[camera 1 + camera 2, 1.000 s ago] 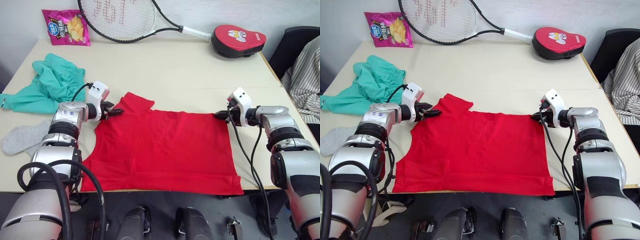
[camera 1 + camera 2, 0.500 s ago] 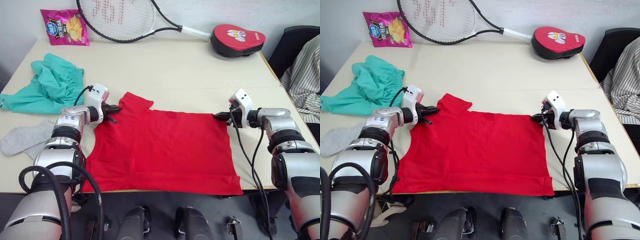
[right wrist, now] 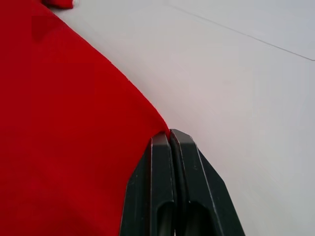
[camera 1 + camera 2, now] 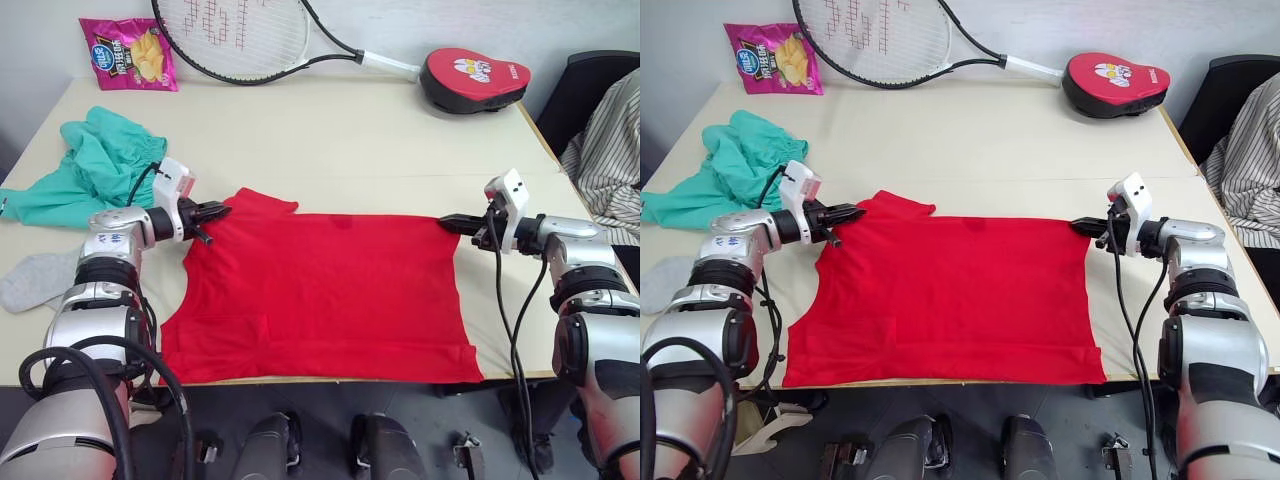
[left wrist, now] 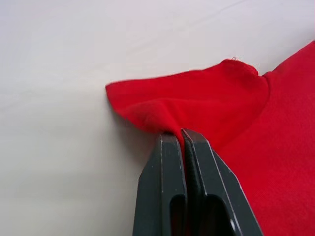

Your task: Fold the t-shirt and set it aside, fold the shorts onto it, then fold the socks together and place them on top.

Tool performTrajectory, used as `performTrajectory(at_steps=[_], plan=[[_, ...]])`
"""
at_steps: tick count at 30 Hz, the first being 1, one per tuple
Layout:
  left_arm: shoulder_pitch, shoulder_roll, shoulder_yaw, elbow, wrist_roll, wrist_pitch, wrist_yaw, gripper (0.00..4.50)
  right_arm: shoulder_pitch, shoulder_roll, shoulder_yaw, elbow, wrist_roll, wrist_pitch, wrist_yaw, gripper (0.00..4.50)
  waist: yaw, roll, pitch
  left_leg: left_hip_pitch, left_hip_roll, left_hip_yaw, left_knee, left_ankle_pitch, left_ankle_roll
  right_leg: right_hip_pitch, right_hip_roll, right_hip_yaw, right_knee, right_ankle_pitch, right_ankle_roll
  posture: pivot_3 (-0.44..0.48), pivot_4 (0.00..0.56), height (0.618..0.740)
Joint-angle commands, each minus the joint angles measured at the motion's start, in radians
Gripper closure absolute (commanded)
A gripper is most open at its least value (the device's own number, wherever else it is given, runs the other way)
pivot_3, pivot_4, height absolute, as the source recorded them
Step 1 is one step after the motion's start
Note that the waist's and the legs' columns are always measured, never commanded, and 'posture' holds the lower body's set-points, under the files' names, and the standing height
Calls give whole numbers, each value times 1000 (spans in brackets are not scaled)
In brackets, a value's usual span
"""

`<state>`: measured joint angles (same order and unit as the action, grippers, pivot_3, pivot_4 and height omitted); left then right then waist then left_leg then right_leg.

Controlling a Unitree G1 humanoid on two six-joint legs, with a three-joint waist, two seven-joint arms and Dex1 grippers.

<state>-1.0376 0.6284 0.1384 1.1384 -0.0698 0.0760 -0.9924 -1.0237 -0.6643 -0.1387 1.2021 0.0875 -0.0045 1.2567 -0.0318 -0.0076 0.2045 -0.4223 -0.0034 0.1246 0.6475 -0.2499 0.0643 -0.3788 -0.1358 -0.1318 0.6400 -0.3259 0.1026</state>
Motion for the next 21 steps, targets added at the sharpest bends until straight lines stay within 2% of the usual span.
performTrajectory(at_steps=[1,8,14,19,21], plan=[[51,37,9,-112,-28,-8,-47,4466,35,-41,-43,-75,53,-18,35,4500,0,0,0,0,0,0,0,0,0,0,0,0,0,0,0,0,150,740],[248,60,14,-399,-70,58,-81,4466,184,-48,-50,-251,110,6,91,4500,1,0,0,0,0,-1,0,0,0,0,-1,0,0,0,0,0,150,740],[414,74,22,-623,-100,128,-56,4466,345,-33,-24,-415,116,-3,73,4500,3,0,0,0,0,-1,0,0,0,1,-7,0,0,0,0,0,150,740],[480,99,23,-733,-131,213,-60,4466,446,-35,-2,-520,110,19,46,4500,4,0,0,0,0,-2,0,0,0,1,-8,-1,0,0,0,0,150,740],[484,110,25,-742,-139,240,-56,3995,465,-39,-5,-540,113,34,25,4500,4,0,0,1,0,-2,0,0,0,2,-8,-1,0,0,0,0,150,740]])
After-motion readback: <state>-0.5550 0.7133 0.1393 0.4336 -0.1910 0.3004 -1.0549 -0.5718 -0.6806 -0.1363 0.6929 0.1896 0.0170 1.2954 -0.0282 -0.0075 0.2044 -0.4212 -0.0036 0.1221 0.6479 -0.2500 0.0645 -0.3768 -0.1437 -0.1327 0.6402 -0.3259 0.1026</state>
